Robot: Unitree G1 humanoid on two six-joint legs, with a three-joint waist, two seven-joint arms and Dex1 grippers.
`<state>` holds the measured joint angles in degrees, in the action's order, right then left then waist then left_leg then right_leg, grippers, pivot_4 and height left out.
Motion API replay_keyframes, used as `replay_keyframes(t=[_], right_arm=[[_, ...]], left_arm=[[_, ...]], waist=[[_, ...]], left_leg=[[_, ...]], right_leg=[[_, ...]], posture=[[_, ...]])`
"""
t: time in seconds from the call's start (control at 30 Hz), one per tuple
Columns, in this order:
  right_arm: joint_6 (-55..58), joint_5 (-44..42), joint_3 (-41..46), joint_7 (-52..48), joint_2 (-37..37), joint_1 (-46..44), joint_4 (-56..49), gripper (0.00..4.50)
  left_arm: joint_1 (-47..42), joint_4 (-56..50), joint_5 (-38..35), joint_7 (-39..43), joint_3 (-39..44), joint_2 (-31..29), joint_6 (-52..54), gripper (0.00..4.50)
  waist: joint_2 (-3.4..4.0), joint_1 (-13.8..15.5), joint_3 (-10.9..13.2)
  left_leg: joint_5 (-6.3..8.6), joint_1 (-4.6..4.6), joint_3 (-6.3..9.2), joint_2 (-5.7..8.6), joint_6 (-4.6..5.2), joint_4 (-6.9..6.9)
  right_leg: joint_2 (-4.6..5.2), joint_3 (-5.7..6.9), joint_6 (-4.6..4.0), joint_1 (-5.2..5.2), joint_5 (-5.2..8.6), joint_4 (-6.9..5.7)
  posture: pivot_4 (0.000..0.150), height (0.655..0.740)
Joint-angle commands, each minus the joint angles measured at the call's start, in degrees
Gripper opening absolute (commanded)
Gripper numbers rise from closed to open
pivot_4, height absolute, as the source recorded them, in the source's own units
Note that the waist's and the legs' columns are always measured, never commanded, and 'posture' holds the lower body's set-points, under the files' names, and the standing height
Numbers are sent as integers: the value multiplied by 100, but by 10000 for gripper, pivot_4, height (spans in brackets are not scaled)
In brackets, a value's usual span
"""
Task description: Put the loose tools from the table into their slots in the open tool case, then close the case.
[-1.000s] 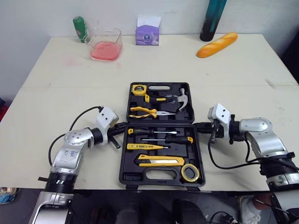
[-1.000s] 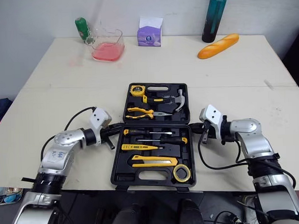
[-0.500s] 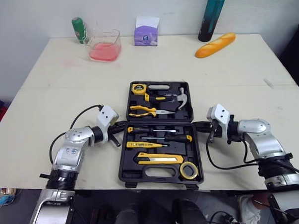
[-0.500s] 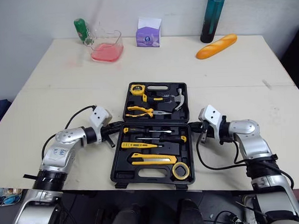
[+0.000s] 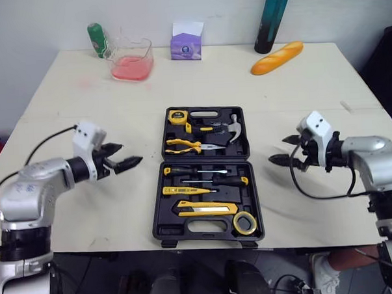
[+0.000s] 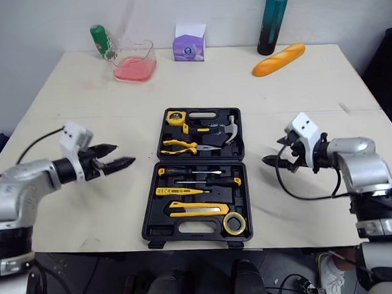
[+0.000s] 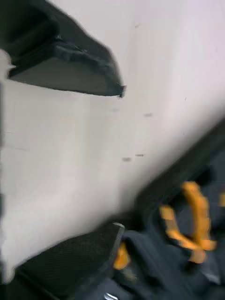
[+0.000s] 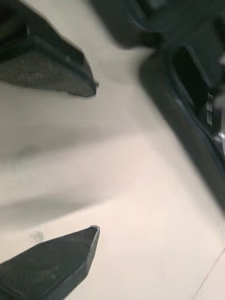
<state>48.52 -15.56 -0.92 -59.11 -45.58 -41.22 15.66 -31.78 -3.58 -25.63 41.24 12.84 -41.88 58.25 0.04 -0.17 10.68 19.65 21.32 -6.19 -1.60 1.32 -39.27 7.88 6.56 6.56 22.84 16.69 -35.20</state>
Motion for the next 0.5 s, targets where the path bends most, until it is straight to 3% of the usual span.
replay_keyframes(t=[0.03,0.23,0.33,0.5], right_arm=[[2324,-613,-56,71,13,-815,-344,44154],[3036,-386,-526,809,357,-1662,-26,44154],[3023,-323,-574,1042,501,-1861,122,44154],[3267,-374,-582,1376,790,-2103,229,44154]], left_arm=[[-976,254,-100,-461,-238,0,1425,44617],[-1766,870,-44,-873,-505,457,2120,44617],[-1984,1182,182,-953,-991,452,2052,44617],[-2341,1881,379,-1278,-994,940,1573,44617]], waist=[[0,11,0],[-2,-1,-1],[-3,-2,0],[-4,-4,0]], left_leg=[[-1,3,4,2,0,-1],[4,26,-4,4,-5,12],[-1,95,-19,24,-9,-4],[-11,102,-56,34,-18,-7]], right_leg=[[-1,2,0,2,0,-1],[-15,0,-2,34,1,10],[-20,-5,-1,112,1,-16],[-21,-7,-2,128,1,-35]], posture=[[1500,7400],[1500,7400],[1500,7400],[1500,7400]])
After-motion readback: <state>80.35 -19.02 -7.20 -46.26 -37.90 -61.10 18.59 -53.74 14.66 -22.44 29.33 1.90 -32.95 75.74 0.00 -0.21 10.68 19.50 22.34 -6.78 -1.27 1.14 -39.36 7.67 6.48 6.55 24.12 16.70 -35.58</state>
